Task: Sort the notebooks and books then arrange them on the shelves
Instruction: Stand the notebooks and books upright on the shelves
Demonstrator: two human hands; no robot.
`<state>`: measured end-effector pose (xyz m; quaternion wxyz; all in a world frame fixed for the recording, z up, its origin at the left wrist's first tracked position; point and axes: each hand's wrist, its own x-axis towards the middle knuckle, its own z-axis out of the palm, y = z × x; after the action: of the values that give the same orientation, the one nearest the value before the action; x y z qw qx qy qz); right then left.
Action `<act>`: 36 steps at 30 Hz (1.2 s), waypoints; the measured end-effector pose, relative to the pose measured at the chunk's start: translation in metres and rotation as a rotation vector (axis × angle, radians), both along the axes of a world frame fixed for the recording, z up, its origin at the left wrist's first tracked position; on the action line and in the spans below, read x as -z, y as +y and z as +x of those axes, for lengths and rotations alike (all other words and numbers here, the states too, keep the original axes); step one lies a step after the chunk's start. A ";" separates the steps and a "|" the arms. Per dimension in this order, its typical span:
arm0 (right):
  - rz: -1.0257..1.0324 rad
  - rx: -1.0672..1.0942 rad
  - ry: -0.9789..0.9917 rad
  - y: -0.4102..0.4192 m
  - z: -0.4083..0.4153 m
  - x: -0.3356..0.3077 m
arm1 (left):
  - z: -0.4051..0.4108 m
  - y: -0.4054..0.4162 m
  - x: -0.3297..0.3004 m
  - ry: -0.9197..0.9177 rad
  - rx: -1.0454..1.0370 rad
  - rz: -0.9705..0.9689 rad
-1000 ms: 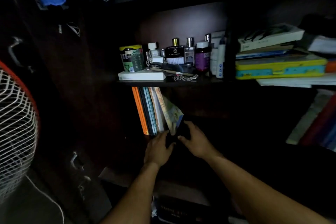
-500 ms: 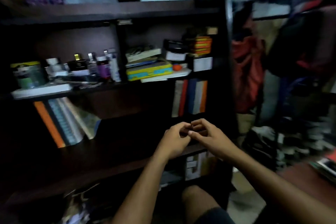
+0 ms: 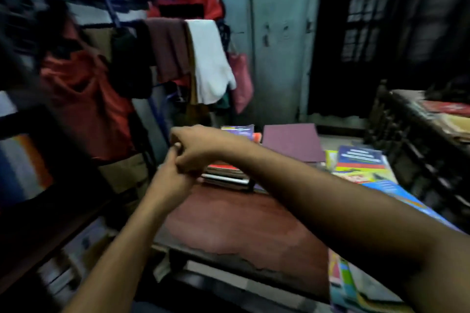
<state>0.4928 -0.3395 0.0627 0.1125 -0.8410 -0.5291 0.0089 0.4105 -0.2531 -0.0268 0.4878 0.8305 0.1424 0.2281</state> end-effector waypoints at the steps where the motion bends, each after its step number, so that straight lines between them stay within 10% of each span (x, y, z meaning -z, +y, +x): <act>1: -0.015 -0.007 -0.015 -0.001 0.005 -0.005 | 0.003 -0.002 0.001 0.007 0.000 -0.036; 9: -0.168 0.118 -0.134 -0.119 0.038 -0.021 | 0.022 -0.086 0.000 0.163 0.218 -0.209; 18: 0.165 0.836 0.485 -0.380 0.052 0.084 | 0.029 -0.198 0.045 0.525 0.493 -0.299; 24: 0.515 0.804 1.234 -0.413 0.027 0.116 | 0.030 -0.237 0.051 0.568 0.581 -0.331; 36: 0.678 0.966 1.286 -0.405 -0.006 0.131 | 0.024 -0.244 0.067 0.557 0.694 -0.441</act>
<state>0.4868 -0.7440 -0.0680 0.6250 -0.7263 0.0774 0.2754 0.4344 -0.4971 -0.0942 0.6424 0.7355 0.0271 -0.2136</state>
